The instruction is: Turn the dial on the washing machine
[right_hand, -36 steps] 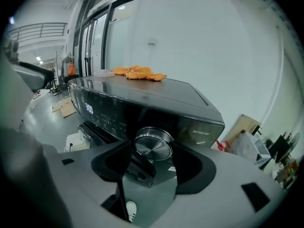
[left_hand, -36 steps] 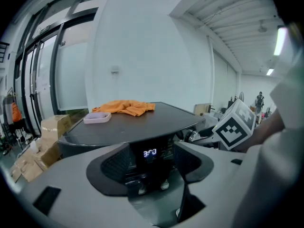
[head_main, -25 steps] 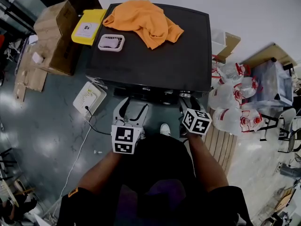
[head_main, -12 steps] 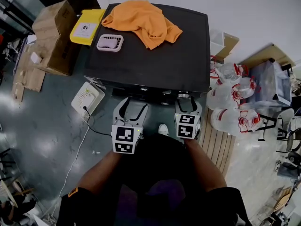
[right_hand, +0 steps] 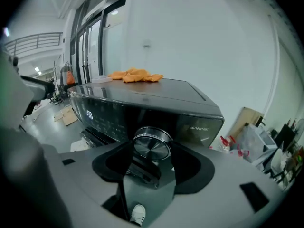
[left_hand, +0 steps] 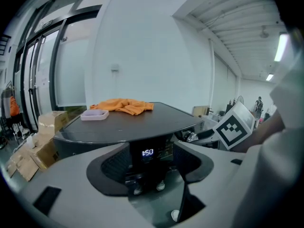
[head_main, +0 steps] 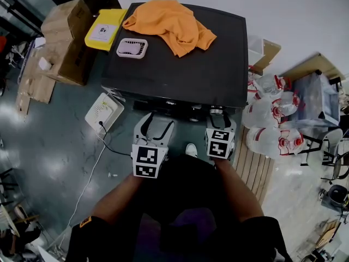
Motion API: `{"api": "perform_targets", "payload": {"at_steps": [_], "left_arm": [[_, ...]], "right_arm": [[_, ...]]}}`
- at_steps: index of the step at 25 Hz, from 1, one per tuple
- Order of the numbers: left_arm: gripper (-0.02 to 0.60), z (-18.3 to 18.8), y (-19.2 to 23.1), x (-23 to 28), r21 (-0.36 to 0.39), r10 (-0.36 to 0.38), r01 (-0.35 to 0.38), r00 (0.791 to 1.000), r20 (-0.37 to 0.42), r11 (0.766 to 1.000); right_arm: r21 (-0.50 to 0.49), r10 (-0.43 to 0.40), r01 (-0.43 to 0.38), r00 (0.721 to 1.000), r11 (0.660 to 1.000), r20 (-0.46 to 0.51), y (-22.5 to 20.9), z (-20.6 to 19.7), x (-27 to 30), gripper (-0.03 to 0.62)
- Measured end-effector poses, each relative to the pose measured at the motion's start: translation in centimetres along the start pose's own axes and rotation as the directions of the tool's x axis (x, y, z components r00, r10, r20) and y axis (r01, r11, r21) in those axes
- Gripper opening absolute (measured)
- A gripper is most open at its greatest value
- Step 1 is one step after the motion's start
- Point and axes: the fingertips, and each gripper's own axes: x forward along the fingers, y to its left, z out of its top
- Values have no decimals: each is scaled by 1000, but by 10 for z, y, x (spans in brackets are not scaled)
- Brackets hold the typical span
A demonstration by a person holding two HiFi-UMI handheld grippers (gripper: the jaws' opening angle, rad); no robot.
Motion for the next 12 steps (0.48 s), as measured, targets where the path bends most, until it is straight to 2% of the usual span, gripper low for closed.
{"api": "perform_targets", "payload": {"at_steps": [4,8,10,12], "left_arm": [[290,1,-1,0,-4,-6,6,1000,0,1000],[290,2,0,2,-19,-8,8,1000,0,1000],[290,2,0,4,-25,-7,7,1000,-1,1000],[290,2,0,4,-26,-8,8,1000,-1,1000]], "right_arm": [[156,85,-88,996,984,28,-3,-1,0,265],[320,187,-198,980,926,66,-6,-2,1,265],[372,222,-236,972,898,82,-7,-1,2,265],[384,236,-251,968,888,88,-8,-1,2,267]]}}
